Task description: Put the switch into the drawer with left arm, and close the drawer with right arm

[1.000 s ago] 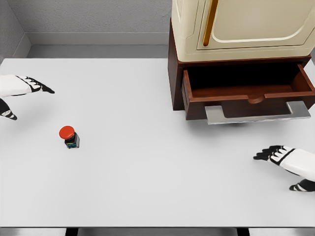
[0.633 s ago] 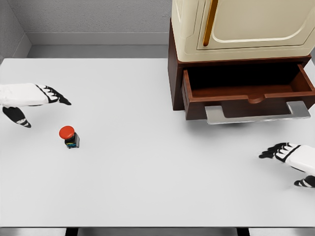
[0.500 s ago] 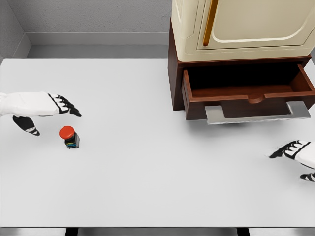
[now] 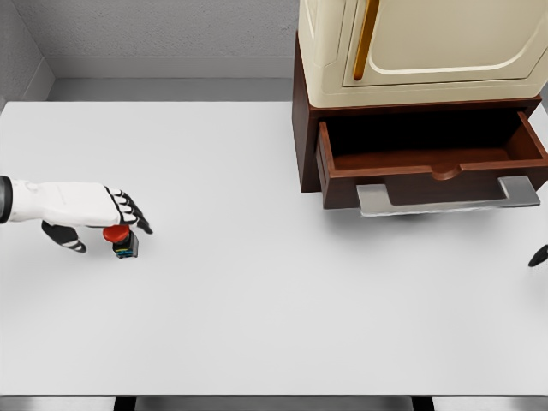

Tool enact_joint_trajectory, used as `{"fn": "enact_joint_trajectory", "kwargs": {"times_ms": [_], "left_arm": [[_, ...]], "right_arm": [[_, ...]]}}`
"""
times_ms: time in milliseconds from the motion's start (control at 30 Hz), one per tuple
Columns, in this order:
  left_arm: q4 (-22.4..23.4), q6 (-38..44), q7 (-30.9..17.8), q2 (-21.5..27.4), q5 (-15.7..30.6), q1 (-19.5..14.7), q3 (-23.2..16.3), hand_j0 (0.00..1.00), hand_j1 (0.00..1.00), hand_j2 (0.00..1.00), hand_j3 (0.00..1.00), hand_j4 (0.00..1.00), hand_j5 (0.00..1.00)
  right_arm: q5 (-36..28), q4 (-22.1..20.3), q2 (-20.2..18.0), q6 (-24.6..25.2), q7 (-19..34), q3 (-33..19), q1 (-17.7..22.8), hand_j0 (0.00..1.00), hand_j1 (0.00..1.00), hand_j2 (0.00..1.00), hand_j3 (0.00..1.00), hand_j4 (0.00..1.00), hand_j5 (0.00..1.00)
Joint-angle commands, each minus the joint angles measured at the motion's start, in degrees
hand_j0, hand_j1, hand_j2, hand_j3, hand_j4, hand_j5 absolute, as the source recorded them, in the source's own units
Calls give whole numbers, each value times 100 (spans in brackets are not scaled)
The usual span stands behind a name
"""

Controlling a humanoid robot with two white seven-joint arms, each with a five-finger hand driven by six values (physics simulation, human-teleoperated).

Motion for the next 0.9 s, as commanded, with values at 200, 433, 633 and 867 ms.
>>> {"fn": "enact_joint_trajectory", "kwargs": {"times_ms": [200, 433, 633, 867], "left_arm": [[-135, 12, 1, -66, 19, 27, -17, 84, 84, 84, 84, 84, 84], [-126, 12, 1, -58, 2, 18, -17, 78, 78, 78, 78, 78, 78], [-126, 12, 1, -49, 2, 27, -17, 72, 72, 72, 72, 72, 72], [-126, 12, 1, -40, 2, 18, -17, 53, 53, 53, 53, 53, 53]], "right_arm": [[-87, -7, 3, 13, 15, 26, -9, 60, 60, 60, 60, 60, 60], [-201, -7, -77, 13, 15, 158, -149, 59, 59, 59, 59, 59, 59], [-280, -7, -349, 13, 15, 553, -422, 54, 54, 54, 54, 54, 54], [-412, -7, -455, 13, 15, 553, -422, 55, 55, 55, 55, 55, 55]]}}
